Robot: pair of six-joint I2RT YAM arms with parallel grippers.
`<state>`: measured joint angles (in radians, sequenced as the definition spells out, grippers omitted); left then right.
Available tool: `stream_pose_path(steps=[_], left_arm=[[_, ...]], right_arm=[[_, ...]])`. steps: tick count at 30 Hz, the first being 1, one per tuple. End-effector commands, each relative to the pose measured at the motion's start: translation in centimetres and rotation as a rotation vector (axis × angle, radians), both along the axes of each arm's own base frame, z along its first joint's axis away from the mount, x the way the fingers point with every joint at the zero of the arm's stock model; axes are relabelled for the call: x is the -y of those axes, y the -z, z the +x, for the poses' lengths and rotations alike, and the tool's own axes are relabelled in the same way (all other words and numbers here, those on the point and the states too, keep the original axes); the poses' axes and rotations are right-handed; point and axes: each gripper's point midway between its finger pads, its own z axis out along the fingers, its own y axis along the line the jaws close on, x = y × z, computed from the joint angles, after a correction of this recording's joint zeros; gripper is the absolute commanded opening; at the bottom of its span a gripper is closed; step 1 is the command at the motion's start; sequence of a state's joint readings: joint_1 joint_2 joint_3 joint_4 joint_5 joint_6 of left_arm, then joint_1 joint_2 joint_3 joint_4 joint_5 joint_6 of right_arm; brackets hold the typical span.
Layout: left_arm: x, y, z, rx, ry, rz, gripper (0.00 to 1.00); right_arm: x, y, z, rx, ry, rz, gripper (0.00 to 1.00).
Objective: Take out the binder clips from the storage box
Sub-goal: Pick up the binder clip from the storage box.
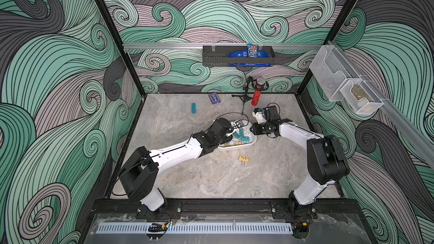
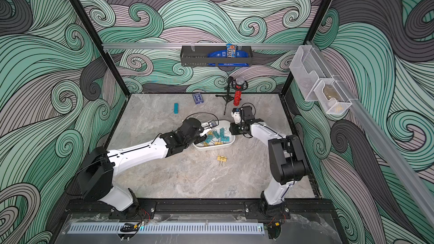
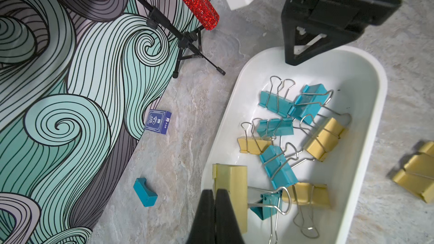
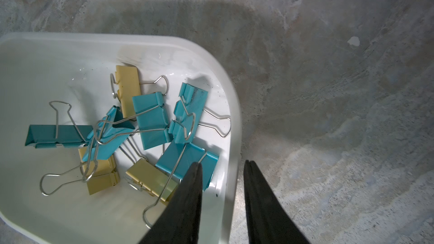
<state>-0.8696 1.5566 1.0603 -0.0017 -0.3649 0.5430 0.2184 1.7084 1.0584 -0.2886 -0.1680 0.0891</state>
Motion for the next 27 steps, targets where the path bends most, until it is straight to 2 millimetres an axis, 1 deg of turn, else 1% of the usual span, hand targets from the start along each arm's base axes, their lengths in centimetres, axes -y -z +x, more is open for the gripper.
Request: stream_pose_path(steps=[1, 6, 7, 8, 12, 15, 19, 27], left_arm=[[0.6, -0.8, -1.5, 0.024, 0.066, -0.008, 0.00], [0.8, -0.5, -4.2, 0.035, 0.137, -0.011, 0.00], [0.9, 0.1, -4.9, 0.027, 0.150, -0.007, 0.00], [0.8, -0.9, -5.7, 0.042, 0.170, -0.033, 0.00], [1.5, -0.8, -8.5, 0.024, 0.273, -0.074, 0.00], [2.2, -0.2, -10.2, 0.001, 0.365, -0.094, 0.00], [2.5, 1.0, -11.0, -0.025, 0.399, -0.076, 0.00], [3.8, 3.3, -11.6, -0.095, 0.427, -0.024, 0.00]], right_arm=[[-0.3, 0.4, -0.4, -0.021, -0.016, 0.003, 0.33], [-0.2, 0.5, -0.4, -0.022, -0.017, 0.002, 0.33], [-0.2, 0.5, -0.4, -0.022, -0.015, -0.001, 0.33], [-0.2, 0.6, -0.4, -0.025, -0.014, -0.001, 0.33], [-0.2, 0.6, -0.4, -0.024, -0.015, -0.001, 0.33], [-0.2, 0.7, -0.4, -0.028, -0.015, 0.001, 0.33], [-0.2, 0.6, -0.4, -0.026, -0.014, -0.001, 0.33], [-0.2, 0.7, -0.4, -0.027, -0.015, 0.000, 0.33]])
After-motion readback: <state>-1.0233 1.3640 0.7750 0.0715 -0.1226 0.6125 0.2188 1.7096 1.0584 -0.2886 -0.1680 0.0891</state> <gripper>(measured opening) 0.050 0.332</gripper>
